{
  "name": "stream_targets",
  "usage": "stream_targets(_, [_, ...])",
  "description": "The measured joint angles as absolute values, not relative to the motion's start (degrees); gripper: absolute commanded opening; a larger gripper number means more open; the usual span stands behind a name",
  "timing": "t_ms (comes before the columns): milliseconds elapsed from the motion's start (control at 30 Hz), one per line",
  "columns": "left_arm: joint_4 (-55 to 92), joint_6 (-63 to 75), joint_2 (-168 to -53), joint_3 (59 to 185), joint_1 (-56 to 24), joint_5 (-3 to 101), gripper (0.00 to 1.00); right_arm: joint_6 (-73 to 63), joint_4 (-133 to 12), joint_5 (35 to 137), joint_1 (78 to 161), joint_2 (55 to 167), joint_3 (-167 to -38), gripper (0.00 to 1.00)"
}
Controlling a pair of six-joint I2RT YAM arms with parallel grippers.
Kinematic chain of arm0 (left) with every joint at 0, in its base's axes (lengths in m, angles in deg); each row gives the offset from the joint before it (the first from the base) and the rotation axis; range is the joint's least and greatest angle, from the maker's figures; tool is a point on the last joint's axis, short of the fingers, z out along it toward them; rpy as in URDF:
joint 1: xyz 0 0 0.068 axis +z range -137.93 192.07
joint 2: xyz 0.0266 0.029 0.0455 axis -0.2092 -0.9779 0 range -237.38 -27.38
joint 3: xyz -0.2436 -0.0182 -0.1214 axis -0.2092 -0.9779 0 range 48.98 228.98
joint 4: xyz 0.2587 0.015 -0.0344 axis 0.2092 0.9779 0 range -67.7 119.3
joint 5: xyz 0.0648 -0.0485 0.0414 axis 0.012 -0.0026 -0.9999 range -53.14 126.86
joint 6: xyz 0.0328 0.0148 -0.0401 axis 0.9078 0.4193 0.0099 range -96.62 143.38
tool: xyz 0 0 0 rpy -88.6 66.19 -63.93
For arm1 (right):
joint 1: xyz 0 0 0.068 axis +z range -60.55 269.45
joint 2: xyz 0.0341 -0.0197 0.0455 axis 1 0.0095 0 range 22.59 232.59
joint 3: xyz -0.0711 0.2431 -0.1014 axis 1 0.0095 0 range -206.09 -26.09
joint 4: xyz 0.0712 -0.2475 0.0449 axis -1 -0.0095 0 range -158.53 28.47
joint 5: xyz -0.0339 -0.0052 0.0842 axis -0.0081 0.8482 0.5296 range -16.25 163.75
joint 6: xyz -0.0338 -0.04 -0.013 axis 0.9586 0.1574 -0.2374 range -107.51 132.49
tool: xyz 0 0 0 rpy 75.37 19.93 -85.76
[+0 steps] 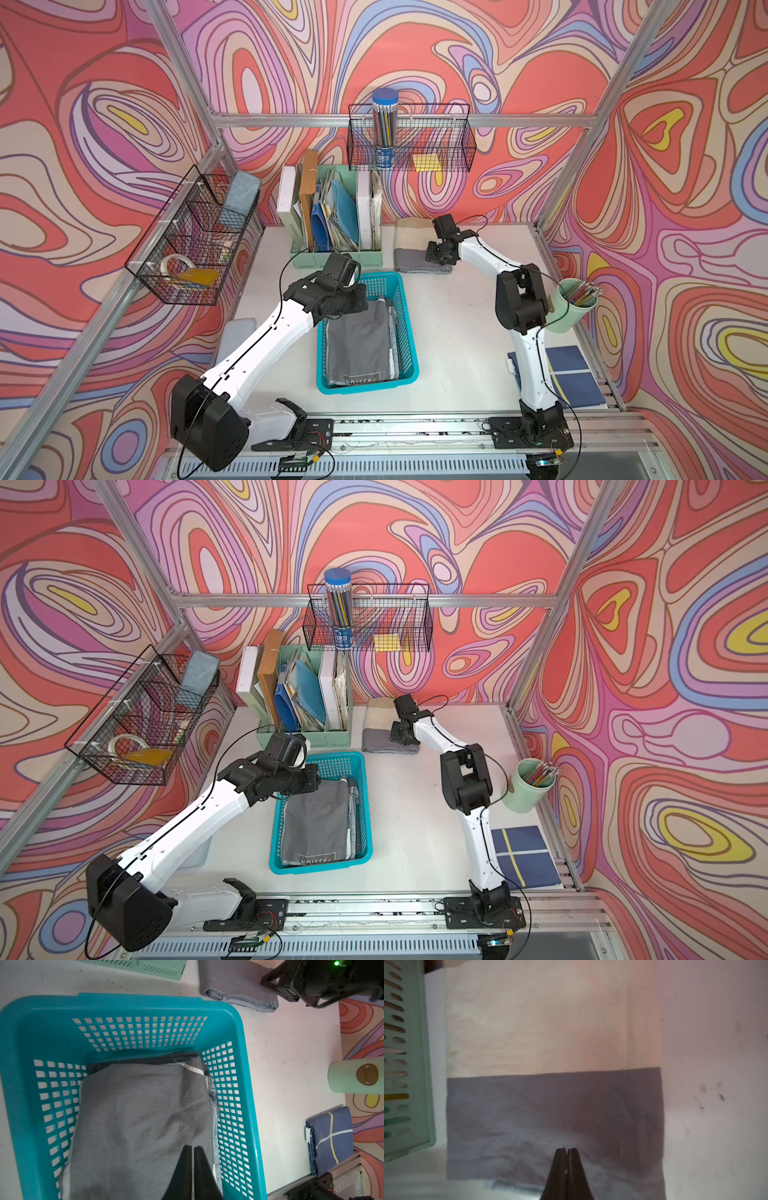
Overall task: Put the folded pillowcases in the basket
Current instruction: Move the pillowcase to the center of the board, then move the basket to the center of the board.
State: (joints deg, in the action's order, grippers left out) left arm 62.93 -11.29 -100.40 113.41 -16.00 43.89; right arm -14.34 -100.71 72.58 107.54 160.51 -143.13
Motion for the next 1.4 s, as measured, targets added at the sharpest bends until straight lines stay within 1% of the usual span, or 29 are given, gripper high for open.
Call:
stream_targets(67, [62.8,-11.1,-100.3,113.0,-16.0,44.6,0.08,-14.3,-101.5,73.4,106.8,165.1,-147.5,0.0])
stream_targets(133, [62.6,-11.1,-100.1,113.0,-16.0,45.0,0.08,-14.2,-101.7,73.6,106.4,165.5,-149.4,0.0])
stream_targets(233, [61.9,-11.1,-99.6,113.0,-16.0,45.9,0.09,-14.6,-100.5,73.5,105.9,163.2,-144.2,0.0])
stream_targets(300, [61.0,-11.1,-99.3,113.0,-16.0,46.7,0.09,-15.1,-98.3,73.3,105.9,159.1,-137.2,0.0])
stream_targets(467, [59.3,-11.8,-99.7,113.0,-16.0,49.3,0.09,-16.9,-97.8,72.4,105.8,148.2,-120.4,0.0])
stream_targets(700, [59.1,-12.1,-98.9,113.0,-16.0,50.4,0.09,-20.6,-99.1,67.5,105.6,131.1,-97.0,0.0])
stream_targets(800, [59.5,-12.0,-96.8,113.0,-16.0,49.6,0.08,-22.4,-103.1,66.0,105.6,123.8,-90.2,0.0])
stream_targets(900, [60.3,-11.7,-94.8,113.1,-16.0,48.6,0.09,-23.5,-106.3,64.6,106.1,117.3,-88.4,0.0])
stream_targets(933, [60.5,-11.6,-94.5,113.1,-16.0,48.3,0.08,-23.7,-106.6,64.2,106.7,115.4,-88.5,0.08])
stream_targets(967, [60.6,-11.5,-94.2,113.1,-16.0,48.1,0.08,-23.8,-107.0,64.1,107.7,113.4,-89.1,0.18])
stream_targets(1067, [61.0,-11.5,-93.8,113.1,-16.0,47.3,0.08,-22.6,-106.7,66.1,113.6,110.3,-92.7,0.36])
stream_targets(1100, [61.3,-11.5,-93.7,113.1,-16.0,47.1,0.08,-21.9,-105.7,68.4,115.9,110.1,-94.2,0.38])
stream_targets(1200, [62.1,-11.5,-93.2,113.1,-16.0,46.4,0.09,-20.7,-101.1,77.3,121.6,110.6,-97.2,0.4])
stream_targets(1300, [62.9,-11.5,-92.3,113.1,-16.0,45.7,0.08,-20.4,-97.2,84.8,123.8,111.9,-96.1,0.46])
stream_targets(1400, [63.6,-11.5,-91.4,113.1,-16.0,45.3,0.08,-19.9,-95.3,90.0,125.2,114.2,-93.5,0.47])
